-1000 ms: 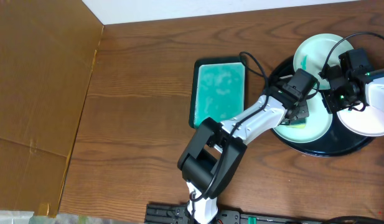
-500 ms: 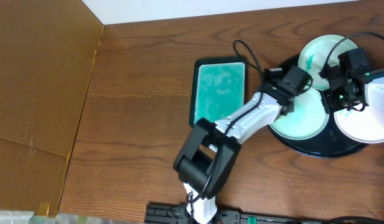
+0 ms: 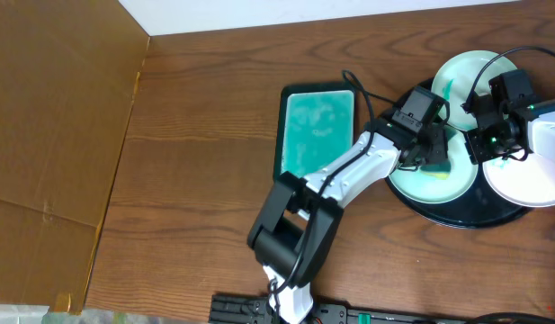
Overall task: Clean dirty plates on tray and stack at the side
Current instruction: 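Hold the plate with the right gripper and scrub it with the left sponge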
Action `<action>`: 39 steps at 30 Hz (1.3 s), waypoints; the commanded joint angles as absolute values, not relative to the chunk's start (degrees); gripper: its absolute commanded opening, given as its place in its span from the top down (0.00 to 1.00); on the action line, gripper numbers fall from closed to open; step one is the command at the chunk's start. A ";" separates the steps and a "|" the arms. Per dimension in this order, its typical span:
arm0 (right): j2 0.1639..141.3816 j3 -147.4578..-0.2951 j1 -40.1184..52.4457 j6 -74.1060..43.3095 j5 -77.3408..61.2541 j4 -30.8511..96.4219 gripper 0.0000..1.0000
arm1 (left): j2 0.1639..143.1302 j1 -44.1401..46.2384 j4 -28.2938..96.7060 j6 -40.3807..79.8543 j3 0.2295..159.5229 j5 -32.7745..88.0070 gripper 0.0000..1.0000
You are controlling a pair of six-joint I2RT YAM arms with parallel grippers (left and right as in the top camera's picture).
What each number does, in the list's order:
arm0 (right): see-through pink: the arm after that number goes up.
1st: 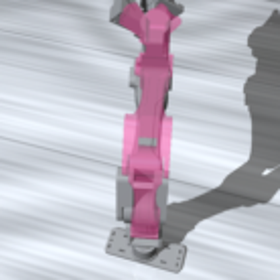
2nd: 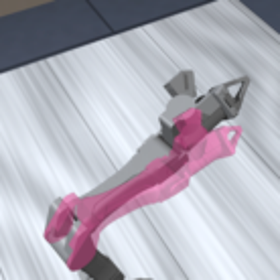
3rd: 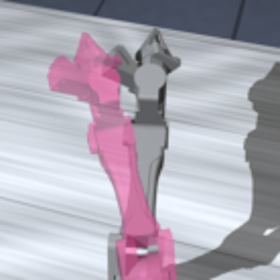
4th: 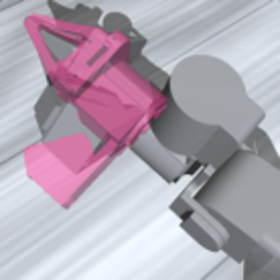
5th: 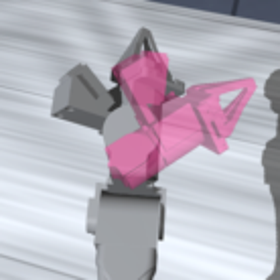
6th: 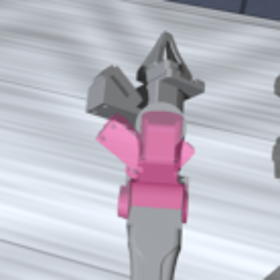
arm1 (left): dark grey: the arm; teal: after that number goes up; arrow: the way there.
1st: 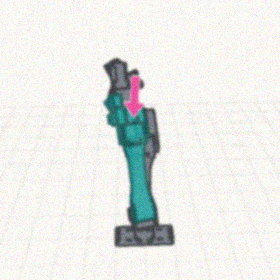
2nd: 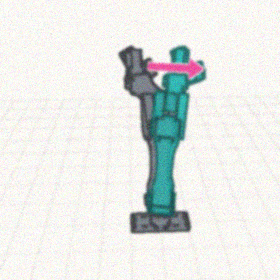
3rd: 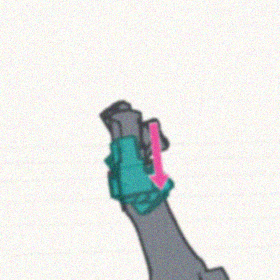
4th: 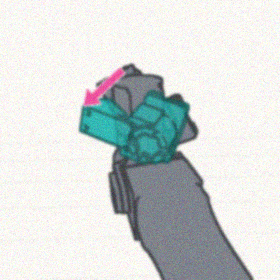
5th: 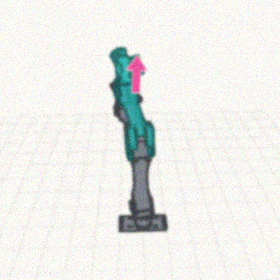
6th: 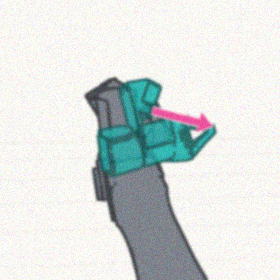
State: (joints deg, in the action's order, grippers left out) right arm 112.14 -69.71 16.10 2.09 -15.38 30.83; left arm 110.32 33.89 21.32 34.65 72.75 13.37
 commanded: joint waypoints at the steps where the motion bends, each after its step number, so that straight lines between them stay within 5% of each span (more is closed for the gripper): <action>1: 113.27 -70.35 16.19 1.52 -13.76 30.85 0.99 | 114.54 32.69 23.57 33.21 72.18 9.23 0.93; 11: 113.27 -70.35 16.19 1.52 -13.76 30.89 0.99 | 117.60 30.37 26.37 30.57 72.12 -23.35 0.93; 15: 113.27 -70.35 16.19 1.52 -13.76 31.11 0.99 | 117.54 29.93 23.97 27.49 72.12 -26.74 0.93; 20: 113.27 -70.35 16.19 1.52 -13.76 31.14 0.99 | 115.44 29.91 21.69 27.70 72.51 -20.86 0.93; 29: 113.27 -70.35 16.16 1.52 -13.76 31.05 0.99 | 106.30 27.68 13.08 27.57 72.77 17.10 0.93; 39: 113.27 -70.35 16.19 1.54 -13.76 30.85 0.99 | 107.48 24.86 23.40 17.65 71.66 20.78 0.93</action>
